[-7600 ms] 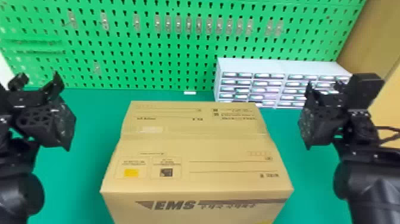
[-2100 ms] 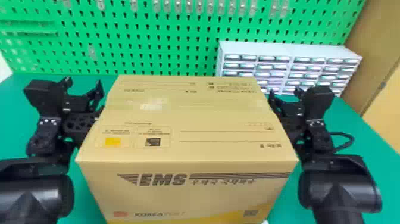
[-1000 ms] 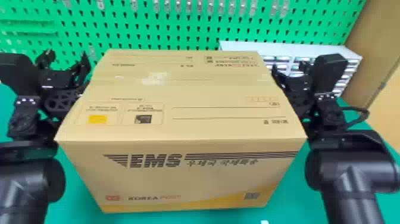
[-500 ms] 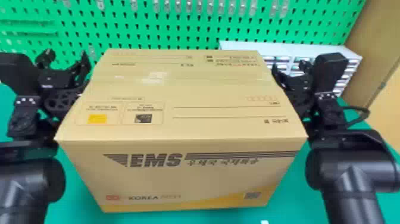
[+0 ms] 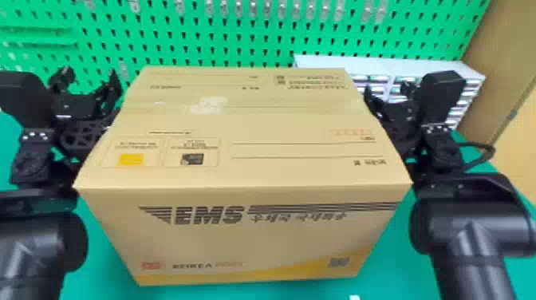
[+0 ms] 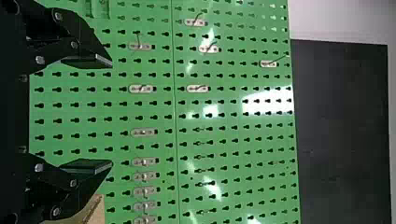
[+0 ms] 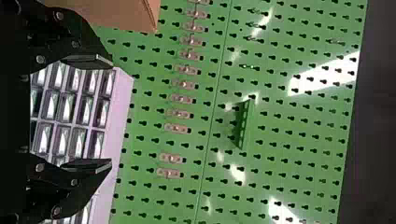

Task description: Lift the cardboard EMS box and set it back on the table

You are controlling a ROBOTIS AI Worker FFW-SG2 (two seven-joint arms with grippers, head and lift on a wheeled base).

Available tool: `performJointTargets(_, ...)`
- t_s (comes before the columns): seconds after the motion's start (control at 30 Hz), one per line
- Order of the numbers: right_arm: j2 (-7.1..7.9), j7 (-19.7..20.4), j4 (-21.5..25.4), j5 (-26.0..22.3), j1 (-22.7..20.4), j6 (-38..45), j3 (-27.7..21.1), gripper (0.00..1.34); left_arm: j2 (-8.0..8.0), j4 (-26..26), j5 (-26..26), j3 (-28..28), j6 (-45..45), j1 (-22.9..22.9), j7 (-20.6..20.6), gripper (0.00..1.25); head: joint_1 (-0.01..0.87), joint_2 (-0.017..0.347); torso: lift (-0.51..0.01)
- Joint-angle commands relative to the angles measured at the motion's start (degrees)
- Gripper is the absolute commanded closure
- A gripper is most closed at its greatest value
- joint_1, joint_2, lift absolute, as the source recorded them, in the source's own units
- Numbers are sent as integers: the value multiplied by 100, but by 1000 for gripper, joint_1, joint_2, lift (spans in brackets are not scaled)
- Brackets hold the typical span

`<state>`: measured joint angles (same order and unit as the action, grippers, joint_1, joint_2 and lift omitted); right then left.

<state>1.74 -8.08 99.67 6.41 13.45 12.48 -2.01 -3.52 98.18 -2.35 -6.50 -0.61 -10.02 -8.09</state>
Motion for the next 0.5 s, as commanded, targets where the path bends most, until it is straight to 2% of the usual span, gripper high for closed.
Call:
performJointTargets(0.0, -7, 0, 0, 0, 0, 0, -2, 509, 1, 0, 7, 8, 0, 0, 0, 490, 678, -14, -92)
performJointTargets(0.47, -7, 0, 0, -9, 0, 0, -2, 509, 1, 0, 7, 8, 0, 0, 0, 490, 678, -14, -92)
